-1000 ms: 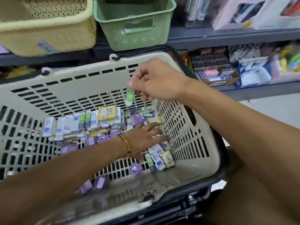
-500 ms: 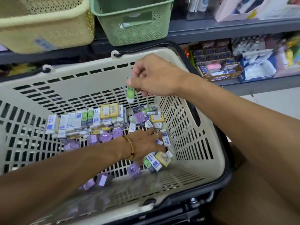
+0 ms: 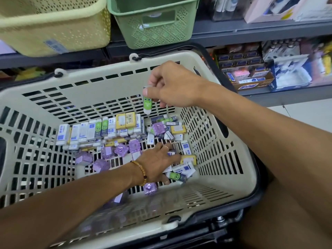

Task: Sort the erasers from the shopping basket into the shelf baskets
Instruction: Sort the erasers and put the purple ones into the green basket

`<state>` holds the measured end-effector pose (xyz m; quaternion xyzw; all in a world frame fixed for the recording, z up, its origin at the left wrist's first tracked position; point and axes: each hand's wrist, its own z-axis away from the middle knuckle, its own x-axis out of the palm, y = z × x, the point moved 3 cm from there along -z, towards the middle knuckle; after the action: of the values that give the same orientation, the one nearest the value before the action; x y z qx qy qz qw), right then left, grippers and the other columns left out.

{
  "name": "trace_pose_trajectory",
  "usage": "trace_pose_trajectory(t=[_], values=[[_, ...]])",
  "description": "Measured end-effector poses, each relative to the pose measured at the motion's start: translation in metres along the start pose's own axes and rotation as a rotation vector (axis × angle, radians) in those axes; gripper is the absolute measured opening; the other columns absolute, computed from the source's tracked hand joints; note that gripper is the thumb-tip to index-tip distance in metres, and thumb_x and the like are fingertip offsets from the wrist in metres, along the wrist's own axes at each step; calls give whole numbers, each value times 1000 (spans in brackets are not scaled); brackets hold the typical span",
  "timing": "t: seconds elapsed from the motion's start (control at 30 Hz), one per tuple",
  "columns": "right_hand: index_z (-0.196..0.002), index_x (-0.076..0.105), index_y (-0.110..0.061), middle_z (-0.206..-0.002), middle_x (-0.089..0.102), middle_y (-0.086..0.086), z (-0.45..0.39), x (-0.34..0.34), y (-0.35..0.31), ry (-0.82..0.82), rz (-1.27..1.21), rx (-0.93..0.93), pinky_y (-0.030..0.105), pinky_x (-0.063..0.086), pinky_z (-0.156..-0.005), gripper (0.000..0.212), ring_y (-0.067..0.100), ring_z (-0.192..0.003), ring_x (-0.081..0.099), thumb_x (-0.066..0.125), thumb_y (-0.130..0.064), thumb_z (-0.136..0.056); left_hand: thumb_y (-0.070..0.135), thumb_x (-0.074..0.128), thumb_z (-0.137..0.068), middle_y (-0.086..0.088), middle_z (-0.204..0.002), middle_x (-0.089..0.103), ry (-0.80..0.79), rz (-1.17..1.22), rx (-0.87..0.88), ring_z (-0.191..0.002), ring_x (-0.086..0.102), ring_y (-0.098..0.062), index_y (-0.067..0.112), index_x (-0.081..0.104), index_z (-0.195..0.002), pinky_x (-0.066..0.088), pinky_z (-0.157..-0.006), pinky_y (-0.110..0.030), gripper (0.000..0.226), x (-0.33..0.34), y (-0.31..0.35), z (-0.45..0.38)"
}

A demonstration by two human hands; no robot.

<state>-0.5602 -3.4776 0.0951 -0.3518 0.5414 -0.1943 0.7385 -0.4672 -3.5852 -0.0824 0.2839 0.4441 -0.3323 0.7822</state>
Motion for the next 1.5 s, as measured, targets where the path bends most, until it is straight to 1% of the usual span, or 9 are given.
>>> trace_pose_trajectory(t=[0.3, 0.43, 0.6, 0.8, 1.0, 1.17, 1.3, 1.4, 1.5], values=[[-91, 67, -7, -67, 65, -2, 3, -1, -1, -8, 2, -4, 14, 47, -54, 22, 10, -61, 66, 66, -29, -92, 34, 63, -91, -16, -143, 33, -68, 255, -9, -135, 31, -31, 36, 42, -137, 42, -101, -40, 51, 1, -13, 3], [-92, 67, -8, -68, 66, -1, 3, 0, -1, -11, 1, -7, 17, 49, -58, 22, 10, -62, 67, 66, -30, -93, 21, 72, -82, 5, -112, 45, 101, 569, -111, -105, 44, -14, 33, 55, -125, 40, -87, -28, 48, -6, -20, 8], [-92, 66, -8, -69, 64, -2, 3, 1, -3, -15, 0, -7, 18, 44, -57, 21, 9, -63, 62, 66, -30, -93, 3, 73, -76, 0, -137, 52, 187, 892, -302, -97, 63, -29, 34, 60, -100, 47, -66, -20, 41, -17, -26, 9], [-93, 65, -9, -73, 67, 0, -4, 5, -5, -27, -5, 6, 24, 51, -62, 20, 16, -68, 71, 65, -29, -93, -14, 68, -75, -4, -88, 60, 244, 1388, -374, -38, 47, -6, 25, 66, -92, 40, -35, -17, 42, -33, -28, 20], [-93, 65, -8, -79, 73, 12, -10, 21, -8, -55, -28, 33, 28, 53, -64, 21, 14, -63, 68, 64, -28, -94, -14, 65, -74, -4, -105, 64, 364, 1676, -545, -44, 50, -9, 25, 71, -90, 43, -40, -22, 42, -51, -53, 66], [-94, 68, -4, -81, 70, 8, -15, 45, -5, -140, -86, 97, 22, 52, -58, 20, 5, -60, 64, 60, -22, -97, -7, 58, -81, -3, -60, 63, 407, 1771, -754, -31, 34, -8, 28, 71, -90, 31, -34, -15, 38, -58, -74, 127], [-90, 65, -13, -84, 69, 4, -25, 69, 0, -196, -193, 205, 20, 53, -57, 15, 8, -63, 64, 56, -20, -99, -8, 56, -83, -10, -70, 71, 440, 1877, -823, -37, 49, -12, 24, 69, -105, 42, -39, -18, 42, -58, -81, 173], [-89, 65, -14, -84, 68, 6, -40, 97, -6, -223, -273, 254, 23, 52, -60, 15, 12, -66, 62, 54, -16, -100, -9, 61, -80, -16, -99, 72, 515, 1933, -893, -57, 60, -20, 29, 61, -116, 49, -55, -33, 52, -53, -90, 195], [-86, 64, -13, -81, 67, 7, -56, 128, -19, -267, -301, 267, 24, 52, -60, 16, 13, -64, 61, 55, -14, -99, -9, 64, -79, -23, -106, 68, 540, 1981, -952, -61, 58, -24, 6, 60, -119, 49, -54, -34, 43, -49, -96, 210]])
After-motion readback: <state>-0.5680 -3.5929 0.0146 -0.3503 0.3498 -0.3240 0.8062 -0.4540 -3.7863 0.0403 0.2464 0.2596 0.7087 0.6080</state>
